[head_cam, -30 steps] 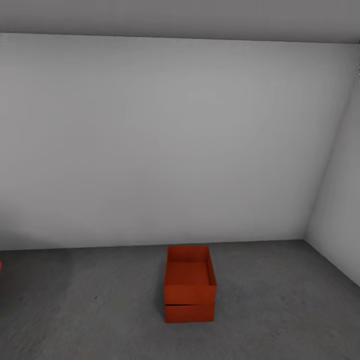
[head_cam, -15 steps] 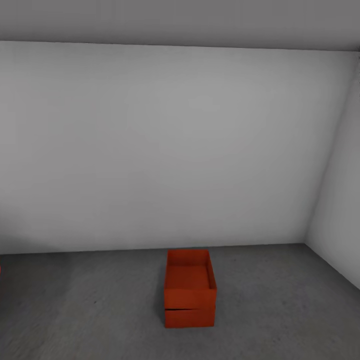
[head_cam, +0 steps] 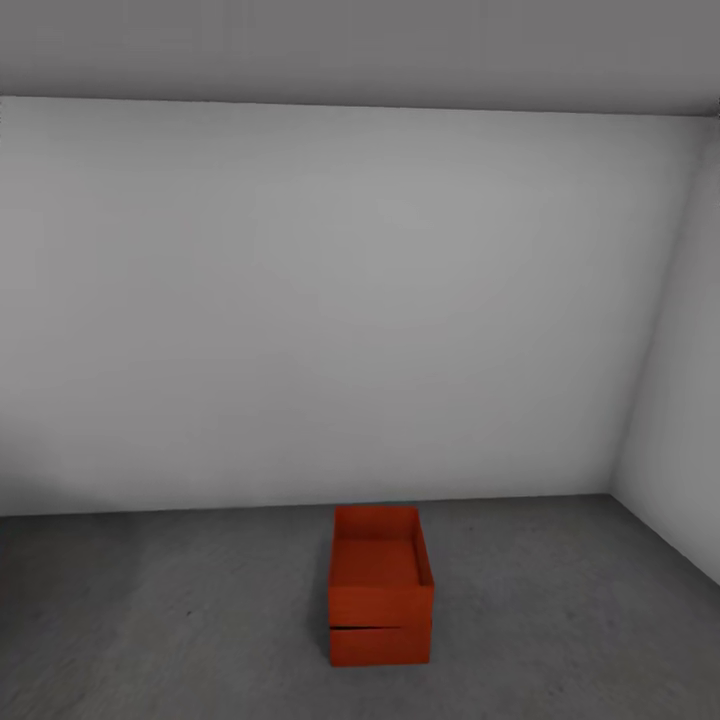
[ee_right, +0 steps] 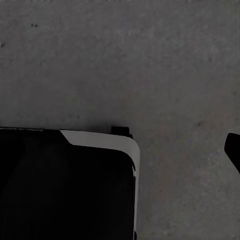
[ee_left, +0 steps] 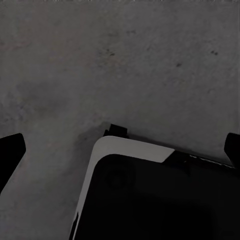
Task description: Move the two storage containers from the living room to the garage. In the garage, place one container on the floor and stack the other container on top of it (either order is fine).
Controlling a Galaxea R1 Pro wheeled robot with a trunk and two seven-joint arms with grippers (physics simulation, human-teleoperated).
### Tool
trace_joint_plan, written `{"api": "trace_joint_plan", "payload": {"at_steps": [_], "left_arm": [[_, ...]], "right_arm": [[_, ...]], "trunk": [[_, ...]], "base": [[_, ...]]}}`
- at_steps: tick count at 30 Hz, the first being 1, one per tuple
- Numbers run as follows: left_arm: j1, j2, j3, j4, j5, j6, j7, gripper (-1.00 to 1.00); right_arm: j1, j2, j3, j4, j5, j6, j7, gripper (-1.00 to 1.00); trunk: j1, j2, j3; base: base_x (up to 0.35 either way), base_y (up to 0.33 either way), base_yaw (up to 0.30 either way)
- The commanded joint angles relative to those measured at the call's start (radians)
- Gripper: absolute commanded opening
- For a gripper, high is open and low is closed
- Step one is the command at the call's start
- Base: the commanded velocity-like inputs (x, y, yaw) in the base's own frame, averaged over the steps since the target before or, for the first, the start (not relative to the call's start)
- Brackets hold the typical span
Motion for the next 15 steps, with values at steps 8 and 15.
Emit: {"api": "trace_joint_plan", "payload": {"at_steps": [8, 15], "left_arm": [[0.000, 0.000, -0.005, 0.001, 0.006, -0.003, 0.002, 1.00], [0.000, 0.000, -0.005, 0.001, 0.006, -0.003, 0.002, 1.00]], "right_arm": [[-0.001, 0.000, -0.002, 0.003, 0.007, -0.006, 0.002, 1.00], [-0.001, 0.000, -0.002, 0.003, 0.007, -0.007, 0.002, 1.00]], "trunk": [[0.000, 0.000, 0.013], [0.000, 0.000, 0.024]], "base": [[0.000, 0.000, 0.000], [0.000, 0.000, 0.000]]}}
